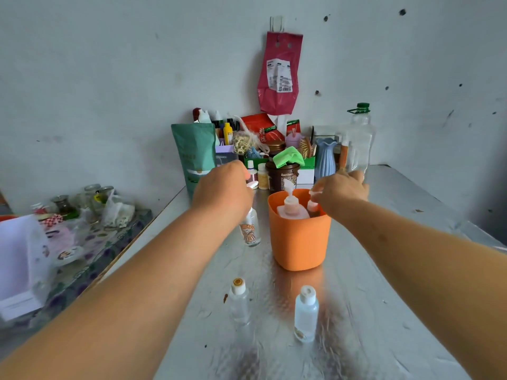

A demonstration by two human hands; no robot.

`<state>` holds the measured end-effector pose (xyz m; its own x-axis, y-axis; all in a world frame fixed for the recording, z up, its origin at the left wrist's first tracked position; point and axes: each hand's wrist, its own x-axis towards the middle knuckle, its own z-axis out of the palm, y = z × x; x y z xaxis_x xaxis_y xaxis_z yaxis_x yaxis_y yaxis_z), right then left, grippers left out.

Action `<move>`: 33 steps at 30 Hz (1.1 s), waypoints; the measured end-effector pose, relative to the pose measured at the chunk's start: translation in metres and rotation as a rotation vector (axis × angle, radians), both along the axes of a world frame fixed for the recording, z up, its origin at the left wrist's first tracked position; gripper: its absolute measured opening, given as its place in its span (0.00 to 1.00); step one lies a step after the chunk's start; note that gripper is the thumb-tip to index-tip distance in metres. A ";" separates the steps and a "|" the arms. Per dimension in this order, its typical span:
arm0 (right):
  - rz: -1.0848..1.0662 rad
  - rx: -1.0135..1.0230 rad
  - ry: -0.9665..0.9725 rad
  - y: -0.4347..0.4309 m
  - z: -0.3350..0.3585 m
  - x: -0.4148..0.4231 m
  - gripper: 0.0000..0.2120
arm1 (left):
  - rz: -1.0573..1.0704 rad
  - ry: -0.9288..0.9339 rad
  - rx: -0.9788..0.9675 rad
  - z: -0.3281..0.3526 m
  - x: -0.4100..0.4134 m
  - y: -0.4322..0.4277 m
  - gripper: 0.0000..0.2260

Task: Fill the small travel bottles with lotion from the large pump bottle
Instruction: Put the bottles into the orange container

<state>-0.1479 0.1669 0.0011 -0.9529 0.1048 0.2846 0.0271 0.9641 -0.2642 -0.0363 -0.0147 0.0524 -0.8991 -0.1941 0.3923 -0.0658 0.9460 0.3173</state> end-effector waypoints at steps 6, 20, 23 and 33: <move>-0.059 0.001 -0.067 -0.006 -0.011 -0.006 0.15 | -0.020 -0.052 0.021 -0.007 0.000 0.000 0.12; 0.144 -0.221 0.154 -0.003 0.036 0.012 0.16 | -0.245 0.039 0.203 0.009 -0.001 0.020 0.11; 0.154 -0.326 0.179 0.009 0.042 0.031 0.16 | -0.259 0.145 0.221 0.022 -0.004 0.036 0.11; 0.142 -0.431 0.124 0.049 0.020 0.062 0.16 | -0.182 0.239 0.089 0.017 -0.038 0.091 0.13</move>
<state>-0.0864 0.2162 0.0211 -0.9279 0.1098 0.3564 -0.1539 0.7579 -0.6340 -0.0747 0.0766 0.0696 -0.8063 -0.0815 0.5858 0.1885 0.9034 0.3851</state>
